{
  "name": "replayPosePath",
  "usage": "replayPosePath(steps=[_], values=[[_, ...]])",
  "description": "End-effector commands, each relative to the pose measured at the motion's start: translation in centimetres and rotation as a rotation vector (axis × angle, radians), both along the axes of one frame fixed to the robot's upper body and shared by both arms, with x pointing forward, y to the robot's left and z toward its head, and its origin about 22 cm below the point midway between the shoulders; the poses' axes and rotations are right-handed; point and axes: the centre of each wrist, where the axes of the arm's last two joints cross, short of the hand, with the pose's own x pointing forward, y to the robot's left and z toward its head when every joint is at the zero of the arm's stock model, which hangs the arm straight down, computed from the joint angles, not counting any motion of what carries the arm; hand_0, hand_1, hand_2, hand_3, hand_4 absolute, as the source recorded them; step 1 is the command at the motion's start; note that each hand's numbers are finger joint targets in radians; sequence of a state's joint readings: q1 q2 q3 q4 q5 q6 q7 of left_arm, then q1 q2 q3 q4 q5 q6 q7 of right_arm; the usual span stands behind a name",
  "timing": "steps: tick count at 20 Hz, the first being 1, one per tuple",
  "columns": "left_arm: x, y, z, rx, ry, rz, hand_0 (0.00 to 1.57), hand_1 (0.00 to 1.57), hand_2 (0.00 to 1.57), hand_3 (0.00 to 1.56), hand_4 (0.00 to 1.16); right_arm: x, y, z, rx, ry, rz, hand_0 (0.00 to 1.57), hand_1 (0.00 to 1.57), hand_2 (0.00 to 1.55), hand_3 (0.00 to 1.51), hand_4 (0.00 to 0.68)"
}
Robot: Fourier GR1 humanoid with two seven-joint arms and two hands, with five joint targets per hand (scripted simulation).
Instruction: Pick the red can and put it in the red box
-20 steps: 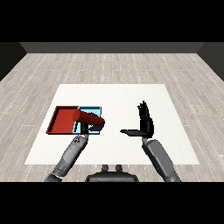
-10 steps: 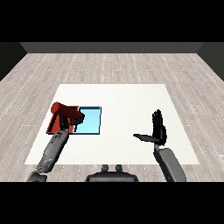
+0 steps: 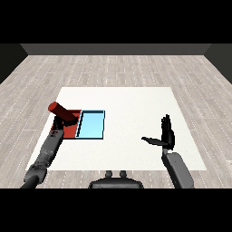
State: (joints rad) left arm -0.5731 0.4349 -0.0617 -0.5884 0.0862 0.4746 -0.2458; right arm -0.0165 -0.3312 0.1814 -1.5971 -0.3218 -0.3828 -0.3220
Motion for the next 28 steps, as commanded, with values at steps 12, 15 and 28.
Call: replayPosePath(steps=[12,15,28], values=[[-1.6,1.8,-4.6,-0.027,0.438,0.248,0.68,0.68,0.69,0.12,0.77,3.8,0.3,-1.3,0.044,0.015,-0.022,0.00,0.00,0.00,0.00,0.000],[-2.6,3.3,-4.7,-0.054,0.421,0.321,1.11,1.11,1.05,0.00,0.66,2.8,-0.1,-3.1,0.045,0.021,-0.005,0.00,0.00,0.00,0.00,0.000],[-2.6,3.6,-4.5,-0.041,0.382,0.240,0.00,0.00,0.00,0.00,0.00,3.4,0.0,-2.1,0.087,-0.021,-0.003,0.00,0.00,0.00,0.00,0.000]])
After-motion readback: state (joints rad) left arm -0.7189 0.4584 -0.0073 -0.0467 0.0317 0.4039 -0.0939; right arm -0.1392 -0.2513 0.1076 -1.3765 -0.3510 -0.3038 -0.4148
